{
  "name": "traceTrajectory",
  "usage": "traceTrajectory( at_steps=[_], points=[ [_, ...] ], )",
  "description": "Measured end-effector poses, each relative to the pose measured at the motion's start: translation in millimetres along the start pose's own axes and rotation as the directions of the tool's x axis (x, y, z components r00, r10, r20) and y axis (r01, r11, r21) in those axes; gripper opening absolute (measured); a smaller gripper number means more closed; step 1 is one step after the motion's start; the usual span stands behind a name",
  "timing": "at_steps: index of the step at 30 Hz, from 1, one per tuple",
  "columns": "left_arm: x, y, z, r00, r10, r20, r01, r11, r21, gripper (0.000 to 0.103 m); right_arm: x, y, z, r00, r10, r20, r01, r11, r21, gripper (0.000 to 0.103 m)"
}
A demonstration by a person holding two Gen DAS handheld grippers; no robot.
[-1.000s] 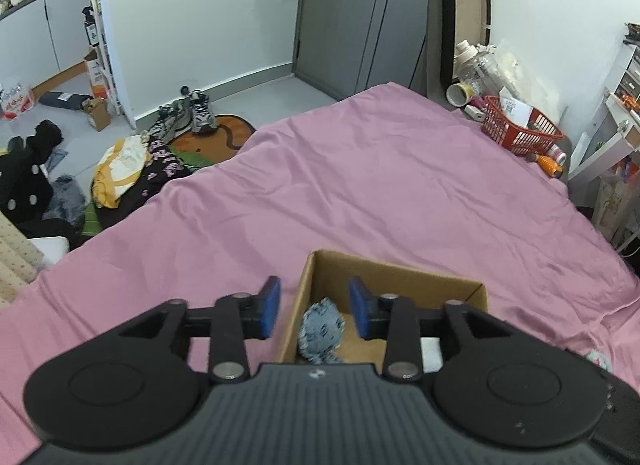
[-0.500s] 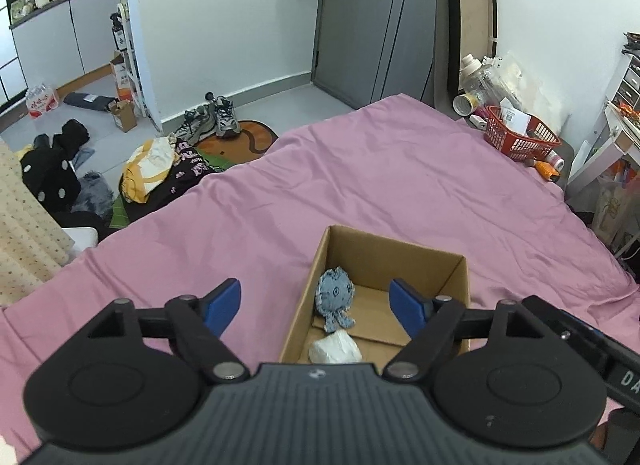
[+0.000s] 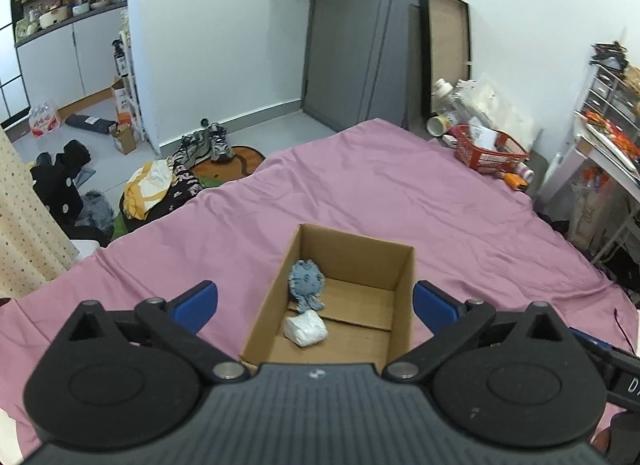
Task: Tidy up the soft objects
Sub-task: 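Move both open tools back toward the remaining items beside the box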
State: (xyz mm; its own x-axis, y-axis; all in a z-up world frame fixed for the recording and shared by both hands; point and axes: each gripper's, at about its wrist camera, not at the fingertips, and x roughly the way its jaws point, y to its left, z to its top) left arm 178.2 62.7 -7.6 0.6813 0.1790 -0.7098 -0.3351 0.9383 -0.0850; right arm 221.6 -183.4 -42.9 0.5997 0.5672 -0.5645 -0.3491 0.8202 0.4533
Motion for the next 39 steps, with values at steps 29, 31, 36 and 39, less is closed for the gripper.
traceTrajectory(
  at_steps=[29,31,36,39],
  points=[
    [-32.1,-90.1,-59.5,0.993,-0.108,-0.039,0.11,0.992,0.054,0.103,-55.0,-110.4,-29.2,0.999,-0.046,-0.012,0.048,0.96,0.276,0.099],
    [-28.0,-96.0,-65.3,0.993,-0.107,-0.04,0.109,0.993,0.05,0.102,-50.5,-114.9,-30.8,0.999,-0.039,-0.025,0.044,0.957,0.287,0.099],
    [-14.5,-106.7,-77.8,0.993,-0.098,-0.061,0.1,0.994,0.034,0.1,-38.8,-130.1,-38.0,0.998,-0.021,-0.067,0.044,0.934,0.353,0.096],
    [-4.5,-112.5,-85.8,0.992,-0.095,-0.078,0.097,0.995,0.022,0.1,-33.9,-136.7,-41.1,0.997,-0.007,-0.083,0.039,0.921,0.387,0.094]
  ],
)
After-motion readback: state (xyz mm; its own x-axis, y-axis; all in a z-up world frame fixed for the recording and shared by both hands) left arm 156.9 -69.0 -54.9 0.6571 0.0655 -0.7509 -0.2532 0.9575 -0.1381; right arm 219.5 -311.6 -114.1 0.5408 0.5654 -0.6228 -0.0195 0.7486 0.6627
